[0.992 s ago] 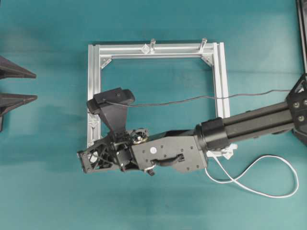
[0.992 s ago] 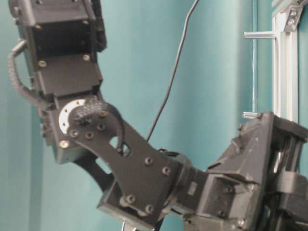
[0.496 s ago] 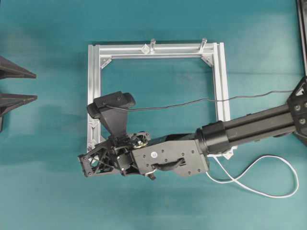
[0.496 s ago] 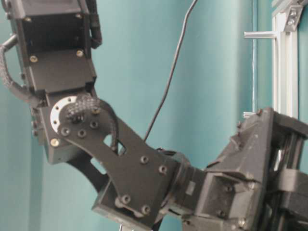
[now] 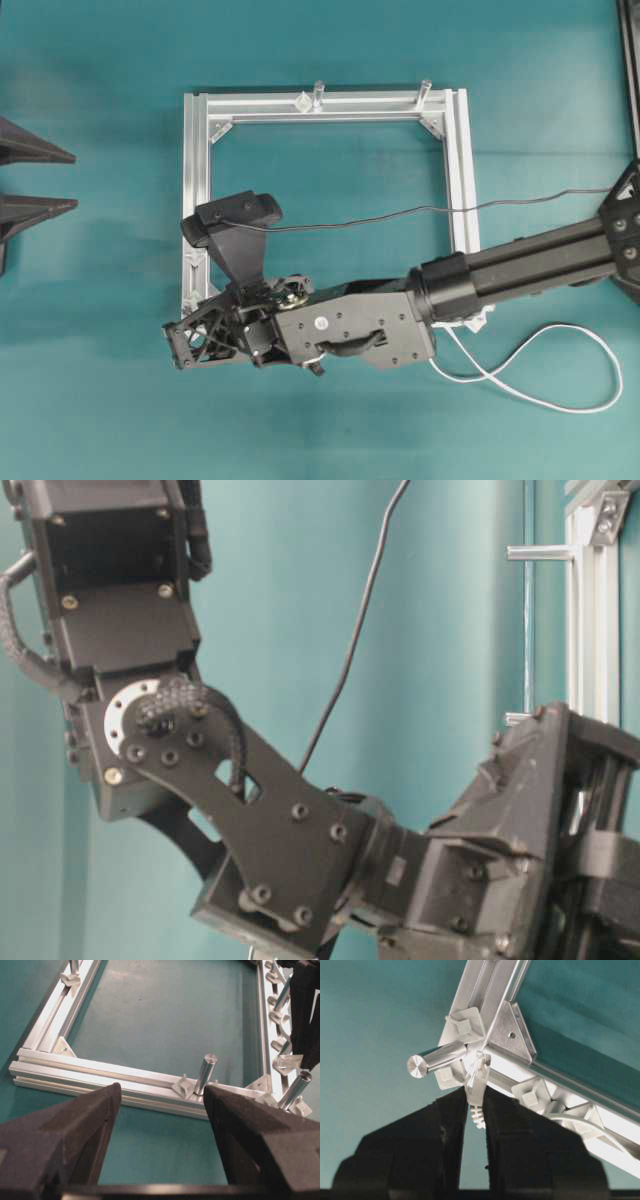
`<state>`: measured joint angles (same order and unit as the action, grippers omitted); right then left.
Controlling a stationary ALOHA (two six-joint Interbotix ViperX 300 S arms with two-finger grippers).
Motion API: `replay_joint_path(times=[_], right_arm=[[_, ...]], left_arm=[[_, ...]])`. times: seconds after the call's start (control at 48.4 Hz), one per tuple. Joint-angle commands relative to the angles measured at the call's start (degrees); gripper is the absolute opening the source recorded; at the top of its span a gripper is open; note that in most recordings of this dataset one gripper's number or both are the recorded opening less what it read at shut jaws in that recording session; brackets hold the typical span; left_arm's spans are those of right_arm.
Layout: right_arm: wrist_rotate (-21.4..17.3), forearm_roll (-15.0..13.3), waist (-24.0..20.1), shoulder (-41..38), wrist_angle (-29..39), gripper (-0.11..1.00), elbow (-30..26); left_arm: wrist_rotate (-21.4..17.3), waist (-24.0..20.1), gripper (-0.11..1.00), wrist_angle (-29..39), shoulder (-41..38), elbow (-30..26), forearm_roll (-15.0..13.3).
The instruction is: Move the cable alternately left and right between 8 closely spaced pins so it hooks onto each one.
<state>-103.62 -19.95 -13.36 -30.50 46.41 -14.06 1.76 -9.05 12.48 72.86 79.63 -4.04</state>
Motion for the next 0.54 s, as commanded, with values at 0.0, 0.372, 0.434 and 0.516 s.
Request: replay_joint_path(times=[0.0,0.372,0.434,0.516], right_arm=[[0.2,-0.1,-0.4,1.2,-0.2,0.13,-1.6],[-0.1,-0.1,-1.1,1.3,-0.4,0.13,-1.8],[-0.2,0.0,-1.5,1.2,-0.4,0.13,-1.8],[-0.3,0.7,-2.1,1.1,-0.4,0.13,-2.0]], left_arm=[[0.4,0.1,0.71,-0.5,-0.4,-0.6,0.1],[0.4,0.1,0.71,-0.5,-0.4,-0.6,0.1],[0.4,0.1,0.71,-0.5,-0.4,-0.6,0.1],[0.4,0.1,0.71,-0.5,-0.4,-0.6,0.1]])
